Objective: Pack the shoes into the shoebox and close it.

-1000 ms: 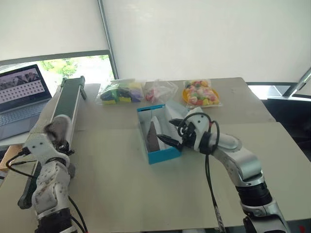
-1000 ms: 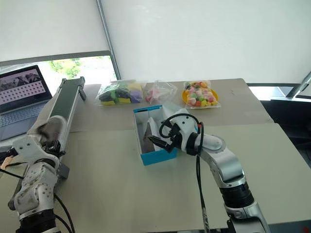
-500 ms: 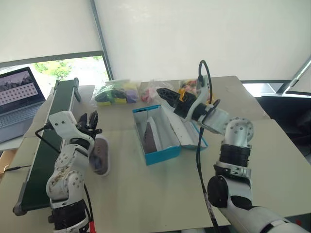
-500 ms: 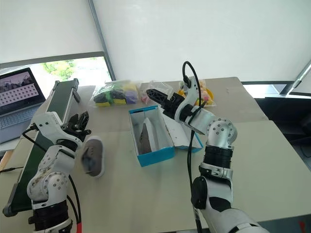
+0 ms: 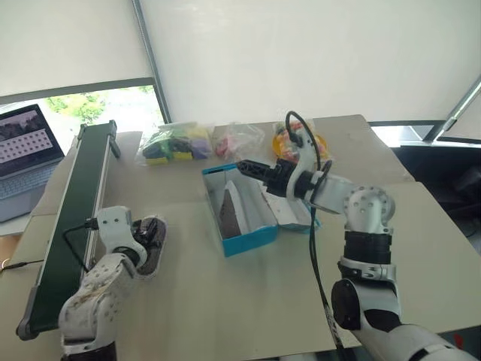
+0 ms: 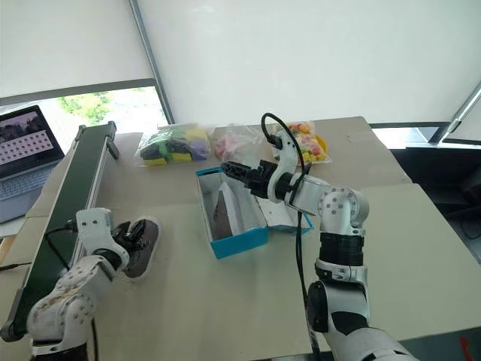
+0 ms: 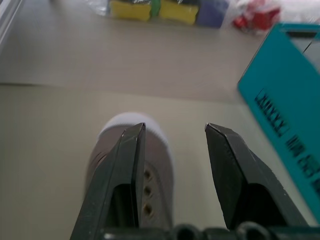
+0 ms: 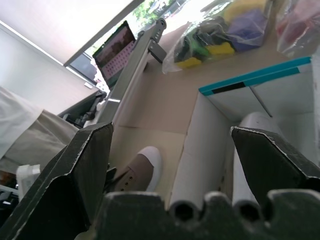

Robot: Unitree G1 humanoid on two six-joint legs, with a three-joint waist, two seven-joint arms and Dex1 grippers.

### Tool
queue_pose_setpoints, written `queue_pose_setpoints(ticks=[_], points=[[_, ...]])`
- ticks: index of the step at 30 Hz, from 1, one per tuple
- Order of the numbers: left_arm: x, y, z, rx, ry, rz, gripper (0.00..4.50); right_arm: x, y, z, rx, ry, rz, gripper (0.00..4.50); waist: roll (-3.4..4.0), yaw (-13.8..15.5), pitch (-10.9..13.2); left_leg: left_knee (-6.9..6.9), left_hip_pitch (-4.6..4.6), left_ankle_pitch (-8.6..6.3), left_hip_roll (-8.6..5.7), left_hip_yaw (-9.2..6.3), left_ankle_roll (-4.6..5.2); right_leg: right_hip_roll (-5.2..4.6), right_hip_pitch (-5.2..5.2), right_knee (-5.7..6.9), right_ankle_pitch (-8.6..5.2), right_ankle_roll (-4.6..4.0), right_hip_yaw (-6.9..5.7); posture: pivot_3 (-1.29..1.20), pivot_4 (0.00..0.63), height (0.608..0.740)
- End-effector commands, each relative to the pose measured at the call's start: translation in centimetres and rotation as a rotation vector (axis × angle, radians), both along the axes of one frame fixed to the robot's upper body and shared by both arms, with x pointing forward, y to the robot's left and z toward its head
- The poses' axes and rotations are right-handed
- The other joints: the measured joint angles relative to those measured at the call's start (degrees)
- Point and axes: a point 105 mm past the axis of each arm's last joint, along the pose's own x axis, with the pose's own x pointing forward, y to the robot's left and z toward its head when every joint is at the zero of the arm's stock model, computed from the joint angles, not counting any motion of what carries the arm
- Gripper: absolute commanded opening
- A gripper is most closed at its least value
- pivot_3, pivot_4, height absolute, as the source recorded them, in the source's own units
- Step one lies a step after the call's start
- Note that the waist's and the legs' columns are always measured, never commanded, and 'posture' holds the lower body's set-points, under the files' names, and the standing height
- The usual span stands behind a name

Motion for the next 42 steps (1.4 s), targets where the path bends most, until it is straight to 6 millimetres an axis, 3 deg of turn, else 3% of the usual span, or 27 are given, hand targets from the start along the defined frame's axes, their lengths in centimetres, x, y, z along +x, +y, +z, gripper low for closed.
queue_pose_setpoints(ticks=[1,10,18,23,26,29,37,39,42], points=[[-0.2,0.3,1.6,0.051,0.035,-0.014,2.00,-0.4,0.0,1.7,0.024,-0.073,-0.008,4.50,0.00,0.08,0.00,0.00,0.01,0.02,0.00,0.01,-0.03,0.00,0.06,-0.12,0.00,0.00,-0.10,0.00,0.150,0.646],[-1.6,-1.2,-4.8,-0.057,0.287,-0.033,2.00,-0.6,-0.6,2.1,0.040,-0.085,-0.043,4.50,0.00,-0.16,-0.01,-0.02,0.10,0.13,0.02,0.08,-0.19,0.03,0.12,-0.60,0.00,0.00,-0.38,0.00,0.150,0.646],[-2.3,-1.7,-7.9,-0.091,0.404,-0.008,2.00,-0.6,-1.5,2.2,0.042,-0.083,-0.072,4.50,0.14,0.05,-0.09,-0.04,0.08,0.13,-0.01,0.11,-0.21,-0.10,0.09,-0.57,0.01,-0.01,-0.23,0.00,0.150,0.646],[-2.1,-1.7,-8.1,-0.093,0.399,0.003,2.00,-0.6,-1.6,2.2,0.049,-0.081,-0.080,4.50,0.16,-0.08,-0.11,-0.03,0.09,0.09,0.01,0.22,-0.14,-0.11,0.09,-0.60,0.01,-0.01,-0.21,0.00,0.150,0.646],[-1.7,-2.0,-7.7,-0.108,0.367,0.010,1.23,-0.5,-1.6,2.2,0.049,-0.078,-0.083,4.50,0.18,-0.04,-0.12,-0.04,0.09,0.08,0.03,0.25,-0.14,-0.10,0.09,-0.60,0.01,-0.01,-0.21,0.00,0.150,0.646],[-1.5,-2.1,-7.5,-0.113,0.351,0.004,0.08,-0.5,-1.6,2.2,0.051,-0.078,-0.086,4.50,0.18,0.08,-0.12,-0.03,0.08,0.09,0.02,0.25,-0.14,-0.10,0.09,-0.60,0.01,-0.01,-0.21,0.00,0.150,0.646],[-1.0,-2.6,-7.3,-0.130,0.320,-0.008,0.03,-0.4,-1.5,2.2,0.057,-0.073,-0.087,4.50,0.18,0.10,-0.12,-0.02,0.07,0.09,0.02,0.25,-0.14,-0.10,0.10,-0.60,0.01,-0.01,-0.21,0.00,0.150,0.646],[-0.2,-3.1,-6.0,-0.142,0.239,-0.020,0.03,-0.4,-1.5,2.1,0.055,-0.072,-0.088,4.50,0.18,0.23,-0.12,-0.01,0.06,0.09,0.01,0.25,-0.14,-0.11,0.10,-0.60,0.01,-0.01,-0.21,0.00,0.150,0.646],[1.6,-3.3,-2.0,-0.116,0.009,-0.028,0.03,-0.2,-1.4,2.2,0.059,-0.066,-0.085,4.50,0.17,0.42,-0.11,0.08,-0.02,0.09,0.01,0.25,-0.15,-0.10,0.09,-0.61,0.01,-0.01,-0.23,0.00,0.150,0.646]])
